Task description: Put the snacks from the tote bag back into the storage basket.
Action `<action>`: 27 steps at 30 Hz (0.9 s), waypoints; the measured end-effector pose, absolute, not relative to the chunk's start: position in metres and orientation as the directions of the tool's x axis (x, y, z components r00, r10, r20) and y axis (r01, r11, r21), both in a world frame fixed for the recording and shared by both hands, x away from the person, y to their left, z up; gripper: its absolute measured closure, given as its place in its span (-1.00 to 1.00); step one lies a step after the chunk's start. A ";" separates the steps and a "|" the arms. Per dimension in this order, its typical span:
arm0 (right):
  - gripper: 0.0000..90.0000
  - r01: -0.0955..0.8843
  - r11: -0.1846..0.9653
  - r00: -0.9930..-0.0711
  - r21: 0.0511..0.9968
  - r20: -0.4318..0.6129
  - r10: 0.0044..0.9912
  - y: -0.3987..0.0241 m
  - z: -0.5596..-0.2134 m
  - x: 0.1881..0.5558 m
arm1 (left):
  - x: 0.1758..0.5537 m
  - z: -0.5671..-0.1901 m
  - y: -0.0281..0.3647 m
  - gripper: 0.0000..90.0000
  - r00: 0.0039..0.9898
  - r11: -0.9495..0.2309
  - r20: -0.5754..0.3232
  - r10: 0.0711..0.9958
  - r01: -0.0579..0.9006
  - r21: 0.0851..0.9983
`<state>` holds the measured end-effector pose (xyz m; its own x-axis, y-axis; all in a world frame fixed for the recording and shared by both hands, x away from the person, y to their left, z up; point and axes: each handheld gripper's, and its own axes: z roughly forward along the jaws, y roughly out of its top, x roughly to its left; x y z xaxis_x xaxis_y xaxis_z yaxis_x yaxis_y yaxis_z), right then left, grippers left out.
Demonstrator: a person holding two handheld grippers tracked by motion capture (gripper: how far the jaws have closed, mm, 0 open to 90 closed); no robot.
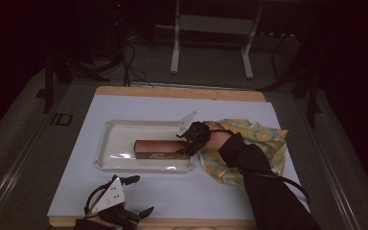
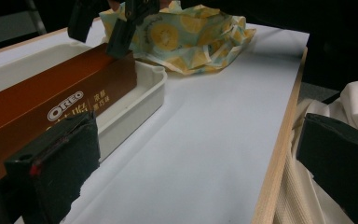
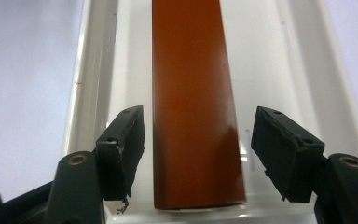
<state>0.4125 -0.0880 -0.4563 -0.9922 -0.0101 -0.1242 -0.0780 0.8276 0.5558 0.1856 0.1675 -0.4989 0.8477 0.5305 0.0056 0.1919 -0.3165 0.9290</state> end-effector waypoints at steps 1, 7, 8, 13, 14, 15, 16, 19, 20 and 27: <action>-0.25 -0.067 0.823 -0.994 0.564 -0.111 -0.005 -0.089 -0.454 0.412 | 0.186 -0.499 0.167 -1.00 0.848 -0.316 0.005 0.530 0.192 0.929; -0.31 -0.046 0.813 -0.996 0.581 -0.093 0.010 -0.094 -0.444 0.410 | 0.186 -0.499 0.168 -1.00 0.847 -0.314 0.002 0.531 0.194 0.929; -0.34 -0.043 0.812 -0.996 0.582 -0.089 0.011 -0.095 -0.441 0.410 | 0.186 -0.499 0.167 -1.00 0.847 -0.315 0.003 0.531 0.195 0.929; -0.53 -0.030 0.803 -0.994 0.596 -0.100 0.037 -0.099 -0.432 0.407 | 0.186 -0.499 0.168 -1.00 0.847 -0.317 0.005 0.532 0.194 0.928; -0.56 -0.025 0.803 -0.994 0.596 -0.103 0.046 -0.100 -0.430 0.407 | 0.186 -0.499 0.167 -1.00 0.847 -0.316 0.005 0.531 0.193 0.929; -0.61 -0.019 0.803 -0.994 0.596 -0.097 0.048 -0.101 -0.429 0.407 | 0.186 -0.499 0.167 -1.00 0.847 -0.316 0.003 0.532 0.195 0.929; -0.61 -0.019 0.803 -0.994 0.596 -0.097 0.048 -0.101 -0.429 0.407 | 0.186 -0.499 0.167 -1.00 0.847 -0.316 0.003 0.532 0.195 0.929; -0.76 0.007 0.798 -0.994 0.603 -0.082 0.071 -0.107 -0.424 0.407 | 0.186 -0.499 0.167 -1.00 0.847 -0.315 0.003 0.531 0.194 0.929; -0.76 0.007 0.798 -0.994 0.603 -0.082 0.071 -0.107 -0.424 0.407 | 0.186 -0.499 0.167 -1.00 0.847 -0.315 0.003 0.531 0.194 0.929; -0.76 0.072 0.757 -0.986 0.649 -0.070 0.153 -0.127 -0.415 0.414 | 0.186 -0.499 0.167 -1.00 0.847 -0.314 0.000 0.532 0.197 0.929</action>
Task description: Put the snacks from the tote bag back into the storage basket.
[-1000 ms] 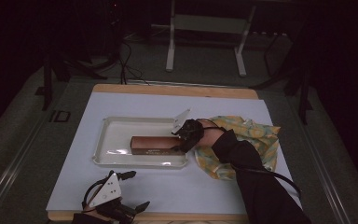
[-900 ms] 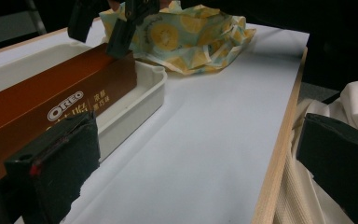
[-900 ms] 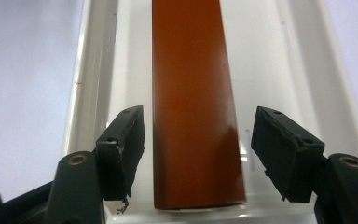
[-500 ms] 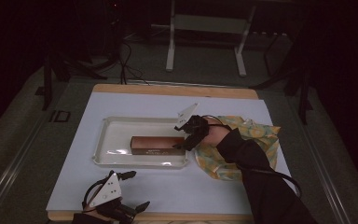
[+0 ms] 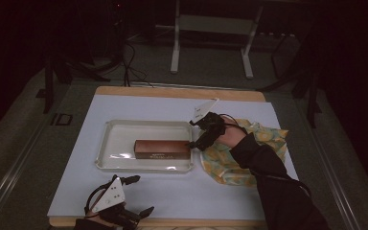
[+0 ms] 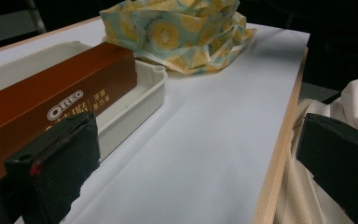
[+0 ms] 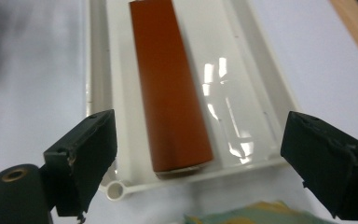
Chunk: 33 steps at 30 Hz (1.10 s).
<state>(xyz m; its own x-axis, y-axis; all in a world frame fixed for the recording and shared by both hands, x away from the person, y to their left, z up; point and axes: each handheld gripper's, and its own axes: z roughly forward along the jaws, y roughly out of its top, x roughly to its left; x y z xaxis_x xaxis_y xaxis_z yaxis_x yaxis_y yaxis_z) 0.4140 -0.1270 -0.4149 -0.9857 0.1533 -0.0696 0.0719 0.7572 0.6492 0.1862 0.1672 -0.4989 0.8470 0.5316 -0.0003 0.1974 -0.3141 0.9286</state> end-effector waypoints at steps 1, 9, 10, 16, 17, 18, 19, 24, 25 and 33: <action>-0.76 0.079 0.753 -0.982 0.654 -0.078 0.170 -0.130 -0.414 0.415 | 0.186 -0.499 0.167 -1.00 0.847 -0.314 0.000 0.532 0.197 0.929; -0.70 0.125 0.724 -0.950 0.679 -0.128 0.284 -0.155 -0.411 0.421 | 0.186 -0.499 0.167 -1.00 0.847 -0.318 0.003 0.532 0.196 0.928; -0.70 0.136 0.720 -0.948 0.681 -0.122 0.295 -0.158 -0.411 0.421 | 0.186 -0.499 0.167 -1.00 0.847 -0.318 0.003 0.532 0.196 0.928; -0.70 0.149 0.723 -0.928 0.675 -0.157 0.337 -0.173 -0.415 0.418 | 0.186 -0.499 0.167 -1.00 0.847 -0.318 0.002 0.532 0.198 0.927; -0.71 0.150 0.725 -0.928 0.672 -0.159 0.339 -0.175 -0.415 0.417 | 0.186 -0.499 0.167 -1.00 0.847 -0.319 0.002 0.532 0.198 0.927; -0.71 0.157 0.725 -0.925 0.671 -0.157 0.345 -0.178 -0.416 0.415 | 0.186 -0.499 0.167 -1.00 0.847 -0.319 0.002 0.532 0.197 0.927; -0.71 0.154 0.726 -0.920 0.671 -0.171 0.354 -0.180 -0.416 0.414 | 0.186 -0.499 0.167 -1.00 0.847 -0.318 0.002 0.532 0.198 0.927; -0.71 0.182 0.704 -0.904 0.686 -0.165 0.395 -0.195 -0.416 0.409 | 0.186 -0.499 0.167 -1.00 0.846 -0.319 0.002 0.533 0.198 0.927; -0.71 0.191 0.701 -0.898 0.687 -0.166 0.407 -0.198 -0.416 0.408 | 0.186 -0.499 0.167 -1.00 0.846 -0.319 0.002 0.533 0.198 0.927; -0.72 0.274 0.632 -0.846 0.725 -0.130 0.516 -0.224 -0.420 0.398 | 0.186 -0.499 0.167 -1.00 0.846 -0.320 0.001 0.533 0.200 0.926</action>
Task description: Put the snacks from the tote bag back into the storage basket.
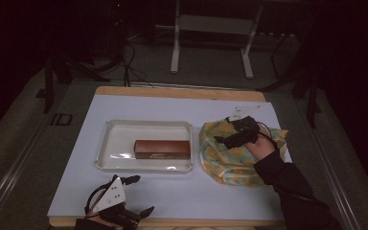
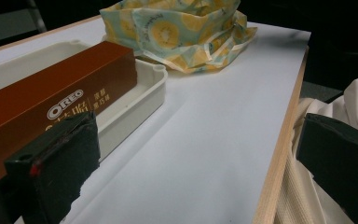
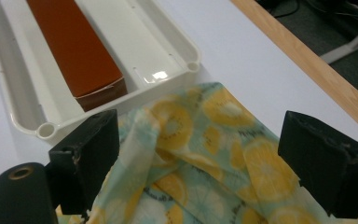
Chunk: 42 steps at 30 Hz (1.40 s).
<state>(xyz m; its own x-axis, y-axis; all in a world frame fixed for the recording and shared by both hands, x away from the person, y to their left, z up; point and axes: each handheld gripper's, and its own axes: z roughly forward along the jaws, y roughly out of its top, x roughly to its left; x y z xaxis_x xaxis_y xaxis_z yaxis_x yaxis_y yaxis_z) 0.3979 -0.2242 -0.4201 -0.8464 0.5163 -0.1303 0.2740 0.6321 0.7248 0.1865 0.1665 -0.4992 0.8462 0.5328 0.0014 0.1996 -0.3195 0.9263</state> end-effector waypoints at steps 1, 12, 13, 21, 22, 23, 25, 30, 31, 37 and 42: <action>-0.72 0.277 0.624 -0.840 0.730 -0.132 0.527 -0.227 -0.421 0.397 | 0.186 -0.499 0.166 -1.00 0.846 -0.320 0.002 0.533 0.200 0.926; -0.72 0.311 0.531 -0.762 0.788 -0.127 0.634 -0.260 -0.427 0.382 | 0.186 -0.499 0.166 -1.00 0.846 -0.320 0.002 0.533 0.200 0.926; -0.72 0.307 0.529 -0.755 0.791 -0.136 0.641 -0.263 -0.428 0.381 | 0.186 -0.499 0.166 -1.00 0.846 -0.320 0.002 0.533 0.200 0.926; -0.72 0.320 0.500 -0.713 0.804 -0.143 0.687 -0.277 -0.439 0.366 | 0.186 -0.499 0.166 -1.00 0.846 -0.321 0.002 0.533 0.200 0.926; -0.72 0.324 0.495 -0.706 0.806 -0.142 0.694 -0.280 -0.440 0.364 | 0.186 -0.499 0.166 -1.00 0.846 -0.321 0.002 0.533 0.200 0.926; -0.72 0.325 0.489 -0.696 0.810 -0.146 0.703 -0.282 -0.442 0.362 | 0.186 -0.499 0.166 -1.00 0.846 -0.321 0.002 0.533 0.200 0.926; -0.72 0.323 0.472 -0.675 0.820 -0.150 0.723 -0.286 -0.444 0.358 | 0.186 -0.499 0.166 -1.00 0.846 -0.321 0.002 0.533 0.200 0.926; -0.72 0.330 0.444 -0.629 0.833 -0.157 0.762 -0.297 -0.449 0.349 | 0.186 -0.499 0.166 -1.00 0.846 -0.320 0.001 0.533 0.200 0.926; -0.72 0.328 0.431 -0.620 0.841 -0.152 0.770 -0.299 -0.449 0.347 | 0.186 -0.499 0.166 -1.00 0.846 -0.320 0.001 0.533 0.200 0.926; -0.72 0.331 0.394 -0.578 0.858 -0.146 0.803 -0.310 -0.453 0.339 | 0.186 -0.499 0.166 -1.00 0.846 -0.320 0.001 0.534 0.201 0.926; -0.72 0.335 0.370 -0.556 0.866 -0.136 0.820 -0.317 -0.460 0.329 | 0.186 -0.499 0.166 -1.00 0.846 -0.321 0.002 0.533 0.200 0.926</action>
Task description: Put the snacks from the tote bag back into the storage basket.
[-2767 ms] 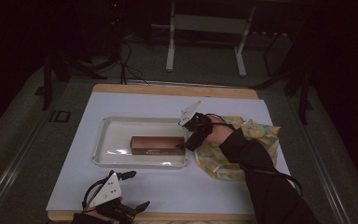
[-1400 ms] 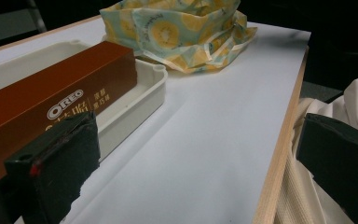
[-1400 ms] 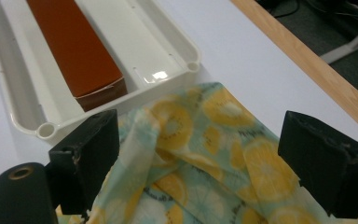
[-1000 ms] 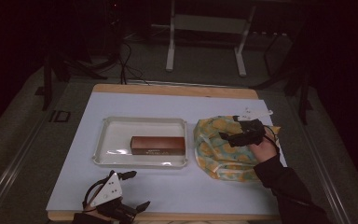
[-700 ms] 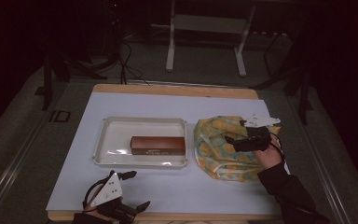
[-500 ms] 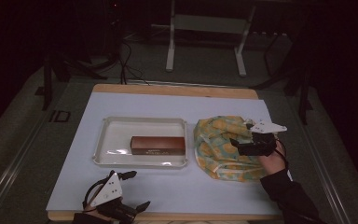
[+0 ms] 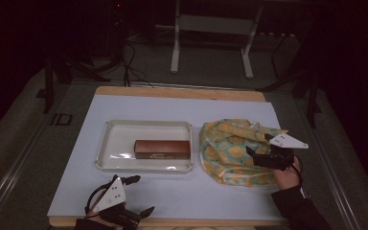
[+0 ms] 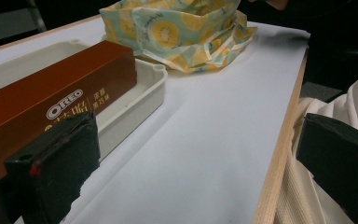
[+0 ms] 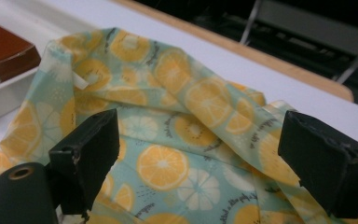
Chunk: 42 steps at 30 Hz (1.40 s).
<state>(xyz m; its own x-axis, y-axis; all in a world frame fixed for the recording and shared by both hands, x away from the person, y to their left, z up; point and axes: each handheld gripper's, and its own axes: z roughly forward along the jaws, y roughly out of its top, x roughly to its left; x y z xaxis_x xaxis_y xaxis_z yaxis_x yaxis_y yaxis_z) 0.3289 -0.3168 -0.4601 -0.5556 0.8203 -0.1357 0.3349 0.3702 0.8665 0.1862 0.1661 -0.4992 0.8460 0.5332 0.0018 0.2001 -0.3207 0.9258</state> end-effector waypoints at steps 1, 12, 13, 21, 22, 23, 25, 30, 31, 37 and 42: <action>-0.71 0.323 0.361 -0.546 0.875 -0.140 0.826 -0.318 -0.462 0.325 | 0.186 -0.499 0.166 -1.00 0.846 -0.320 0.002 0.533 0.199 0.926; -0.71 0.357 0.328 -0.507 0.875 -0.113 0.854 -0.332 -0.473 0.306 | 0.186 -0.499 0.166 -1.00 0.847 -0.324 0.004 0.532 0.199 0.925; -0.71 0.360 0.321 -0.505 0.876 -0.106 0.856 -0.333 -0.474 0.304 | 0.186 -0.499 0.166 -1.00 0.847 -0.325 0.005 0.531 0.198 0.925; -0.70 0.353 0.291 -0.471 0.889 -0.100 0.877 -0.342 -0.476 0.295 | 0.186 -0.499 0.166 -1.00 0.845 -0.325 0.006 0.534 0.198 0.925; -0.70 0.353 0.293 -0.460 0.888 -0.108 0.881 -0.342 -0.477 0.295 | 0.186 -0.499 0.166 -1.00 0.845 -0.327 0.008 0.534 0.198 0.924; -0.71 0.352 0.297 -0.454 0.888 -0.115 0.883 -0.341 -0.477 0.295 | 0.185 -0.499 0.166 -1.00 0.846 -0.328 0.008 0.534 0.198 0.924; -0.71 0.355 0.301 -0.449 0.885 -0.120 0.885 -0.341 -0.478 0.295 | 0.185 -0.499 0.167 -1.00 0.846 -0.330 0.011 0.533 0.197 0.923; -0.70 0.368 0.278 -0.446 0.888 -0.094 0.890 -0.340 -0.481 0.296 | 0.185 -0.500 0.167 -1.00 0.846 -0.332 0.011 0.533 0.197 0.922; -0.70 0.369 0.281 -0.446 0.886 -0.097 0.890 -0.340 -0.481 0.296 | 0.185 -0.500 0.167 -1.00 0.846 -0.332 0.011 0.533 0.197 0.922; -0.70 0.377 0.274 -0.446 0.885 -0.086 0.891 -0.339 -0.483 0.297 | 0.184 -0.499 0.167 -1.00 0.846 -0.329 0.008 0.534 0.199 0.923; -0.70 0.381 0.263 -0.418 0.887 -0.089 0.904 -0.342 -0.484 0.298 | 0.184 -0.499 0.167 -1.00 0.845 -0.327 0.005 0.535 0.201 0.924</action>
